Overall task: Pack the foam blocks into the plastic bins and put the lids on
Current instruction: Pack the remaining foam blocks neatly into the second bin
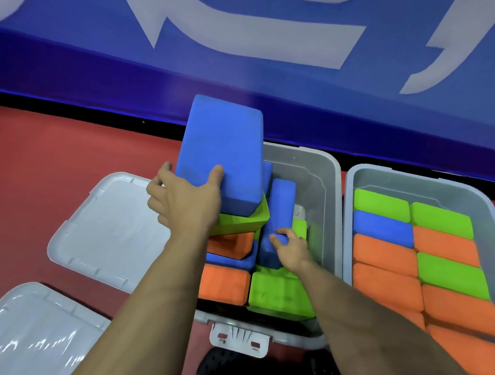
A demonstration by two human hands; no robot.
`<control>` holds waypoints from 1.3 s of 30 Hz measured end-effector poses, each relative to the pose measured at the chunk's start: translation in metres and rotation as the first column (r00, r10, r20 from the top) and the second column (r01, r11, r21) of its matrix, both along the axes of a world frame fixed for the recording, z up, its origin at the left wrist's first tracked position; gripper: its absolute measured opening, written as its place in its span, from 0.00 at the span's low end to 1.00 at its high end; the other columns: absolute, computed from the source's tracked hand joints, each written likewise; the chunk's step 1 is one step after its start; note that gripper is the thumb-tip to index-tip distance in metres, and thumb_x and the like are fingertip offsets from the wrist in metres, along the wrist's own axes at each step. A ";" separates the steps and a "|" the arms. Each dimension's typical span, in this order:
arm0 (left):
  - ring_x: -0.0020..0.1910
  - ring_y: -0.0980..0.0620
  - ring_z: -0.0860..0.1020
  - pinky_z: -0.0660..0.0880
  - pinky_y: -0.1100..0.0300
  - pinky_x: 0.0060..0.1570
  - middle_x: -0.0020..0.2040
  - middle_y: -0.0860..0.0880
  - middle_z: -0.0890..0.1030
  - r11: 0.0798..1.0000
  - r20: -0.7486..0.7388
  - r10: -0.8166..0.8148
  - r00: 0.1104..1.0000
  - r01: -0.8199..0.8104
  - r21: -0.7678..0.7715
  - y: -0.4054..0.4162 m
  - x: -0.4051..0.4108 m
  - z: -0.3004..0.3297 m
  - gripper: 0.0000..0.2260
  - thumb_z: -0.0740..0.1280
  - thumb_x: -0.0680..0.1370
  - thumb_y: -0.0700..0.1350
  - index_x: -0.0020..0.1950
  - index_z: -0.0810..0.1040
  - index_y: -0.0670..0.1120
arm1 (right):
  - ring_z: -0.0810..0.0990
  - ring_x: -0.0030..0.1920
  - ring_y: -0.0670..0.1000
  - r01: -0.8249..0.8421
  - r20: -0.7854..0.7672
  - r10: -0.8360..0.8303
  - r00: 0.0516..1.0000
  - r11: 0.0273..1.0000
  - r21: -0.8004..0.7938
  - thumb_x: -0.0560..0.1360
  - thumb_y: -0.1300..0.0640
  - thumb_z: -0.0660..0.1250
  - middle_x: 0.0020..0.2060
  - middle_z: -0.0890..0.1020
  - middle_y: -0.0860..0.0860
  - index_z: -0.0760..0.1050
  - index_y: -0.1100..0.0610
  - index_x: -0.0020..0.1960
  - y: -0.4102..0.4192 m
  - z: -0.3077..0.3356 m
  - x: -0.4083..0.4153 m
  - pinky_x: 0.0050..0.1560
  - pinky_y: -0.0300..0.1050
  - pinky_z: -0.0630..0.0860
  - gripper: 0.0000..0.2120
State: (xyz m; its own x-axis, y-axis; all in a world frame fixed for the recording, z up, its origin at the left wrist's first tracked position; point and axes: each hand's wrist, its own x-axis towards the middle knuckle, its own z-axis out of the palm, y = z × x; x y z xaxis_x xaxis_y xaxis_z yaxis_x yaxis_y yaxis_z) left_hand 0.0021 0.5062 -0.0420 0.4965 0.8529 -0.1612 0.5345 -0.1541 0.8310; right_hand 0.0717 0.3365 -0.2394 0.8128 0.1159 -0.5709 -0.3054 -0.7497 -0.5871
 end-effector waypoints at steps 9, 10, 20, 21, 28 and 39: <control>0.75 0.42 0.59 0.57 0.43 0.72 0.77 0.46 0.58 0.978 0.083 0.014 0.996 -0.031 0.207 -0.015 0.009 0.005 0.41 0.72 0.73 0.60 0.79 0.59 0.48 | 0.78 0.56 0.61 0.268 0.088 -0.265 0.960 0.963 -0.020 0.70 0.43 0.77 0.60 0.78 0.58 0.64 0.54 0.60 -0.009 -0.002 0.004 0.52 0.48 0.72 0.30; 0.75 0.41 0.59 0.57 0.43 0.73 0.77 0.46 0.58 0.965 0.111 0.008 0.994 -0.037 0.260 -0.016 0.008 0.007 0.40 0.72 0.73 0.60 0.79 0.60 0.47 | 0.78 0.58 0.62 0.295 0.090 -0.293 0.952 0.955 -0.012 0.71 0.43 0.77 0.60 0.78 0.59 0.64 0.54 0.61 -0.010 0.003 0.005 0.54 0.48 0.72 0.29; 0.65 0.51 0.71 0.68 0.54 0.67 0.66 0.51 0.73 0.936 0.351 -0.337 0.873 0.271 0.225 -0.057 0.011 0.030 0.26 0.72 0.76 0.55 0.71 0.71 0.48 | 0.82 0.57 0.50 0.522 -0.221 -0.704 0.675 0.243 0.817 0.76 0.49 0.74 0.62 0.77 0.51 0.65 0.52 0.59 -0.032 0.123 0.014 0.59 0.59 0.80 0.21; 0.64 0.52 0.73 0.71 0.53 0.67 0.66 0.51 0.74 0.936 0.347 -0.352 0.869 0.334 0.115 -0.061 0.012 0.030 0.28 0.73 0.76 0.56 0.72 0.70 0.48 | 0.82 0.60 0.52 0.480 -0.286 -0.665 0.690 0.123 0.869 0.78 0.52 0.72 0.64 0.78 0.53 0.66 0.54 0.59 -0.034 0.134 0.010 0.60 0.61 0.79 0.18; 0.64 0.55 0.77 0.72 0.53 0.68 0.69 0.45 0.76 0.758 0.413 -0.241 0.878 0.436 -0.484 -0.077 0.019 0.029 0.48 0.76 0.67 0.65 0.79 0.58 0.50 | 0.77 0.68 0.58 0.303 -0.308 -0.374 0.875 -0.074 0.950 0.81 0.55 0.65 0.68 0.77 0.59 0.66 0.62 0.73 -0.029 0.184 -0.005 0.63 0.60 0.78 0.24; 0.52 0.52 0.85 0.81 0.46 0.56 0.49 0.52 0.87 0.807 0.591 0.026 0.807 0.332 -0.489 -0.066 0.053 0.033 0.33 0.80 0.70 0.53 0.68 0.68 0.46 | 0.79 0.66 0.54 0.263 -0.029 -0.397 0.917 0.549 0.793 0.77 0.48 0.70 0.63 0.81 0.55 0.75 0.52 0.62 -0.053 0.120 0.019 0.66 0.45 0.73 0.16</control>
State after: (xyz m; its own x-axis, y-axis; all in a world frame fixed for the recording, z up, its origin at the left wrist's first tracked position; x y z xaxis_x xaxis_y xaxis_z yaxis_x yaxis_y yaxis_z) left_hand 0.0547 0.4404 -0.0088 0.7624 0.6060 -0.2270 -0.0265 0.3797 0.9247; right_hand 0.0902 0.2837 -0.1196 0.9469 0.1604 -0.2785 -0.3012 0.1409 -0.9431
